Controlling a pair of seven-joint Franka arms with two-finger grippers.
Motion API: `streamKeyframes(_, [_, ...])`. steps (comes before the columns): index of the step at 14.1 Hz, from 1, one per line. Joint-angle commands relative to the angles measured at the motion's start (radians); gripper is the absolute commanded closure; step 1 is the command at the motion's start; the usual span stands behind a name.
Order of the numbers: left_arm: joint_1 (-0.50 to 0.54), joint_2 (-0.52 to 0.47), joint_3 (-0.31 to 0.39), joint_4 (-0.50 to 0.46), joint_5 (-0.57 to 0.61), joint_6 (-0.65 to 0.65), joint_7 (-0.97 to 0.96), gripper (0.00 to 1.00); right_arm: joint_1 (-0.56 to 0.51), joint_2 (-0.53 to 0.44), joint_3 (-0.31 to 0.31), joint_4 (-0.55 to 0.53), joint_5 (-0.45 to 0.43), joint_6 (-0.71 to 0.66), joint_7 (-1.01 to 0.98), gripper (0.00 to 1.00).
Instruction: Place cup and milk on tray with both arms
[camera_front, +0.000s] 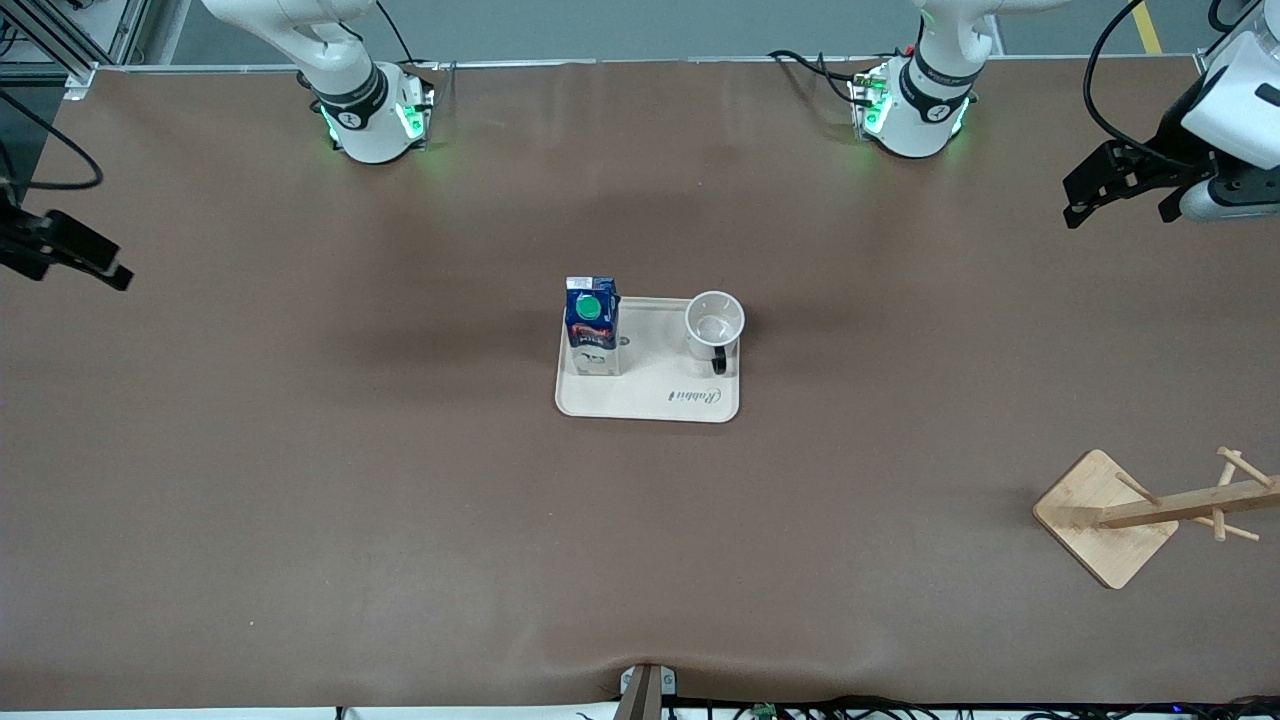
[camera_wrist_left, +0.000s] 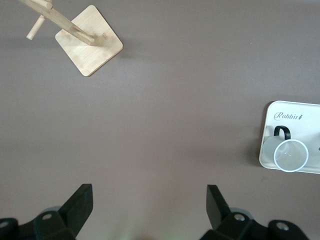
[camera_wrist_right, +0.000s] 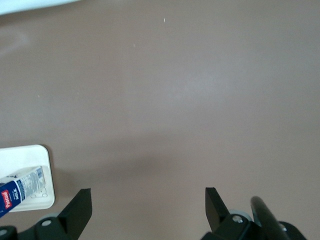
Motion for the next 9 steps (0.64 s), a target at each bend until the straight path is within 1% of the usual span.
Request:
streamKeyframes(1, [0.009, 0.002, -0.002, 0.023, -0.009, -0.021, 0.007, 0.0, 0.007, 0.012, 0.007, 0.027, -0.059, -0.013, 0.005, 0.0])
streamKeyframes(4, [0.007, 0.022, -0.002, 0.049, -0.01, -0.037, 0.007, 0.0, 0.009, 0.012, 0.008, 0.026, -0.071, -0.015, 0.005, 0.0])
streamKeyframes(9, [0.006, 0.034, -0.005, 0.049, -0.007, -0.046, 0.009, 0.0, 0.004, 0.017, 0.008, 0.021, -0.071, -0.024, 0.005, 0.0])
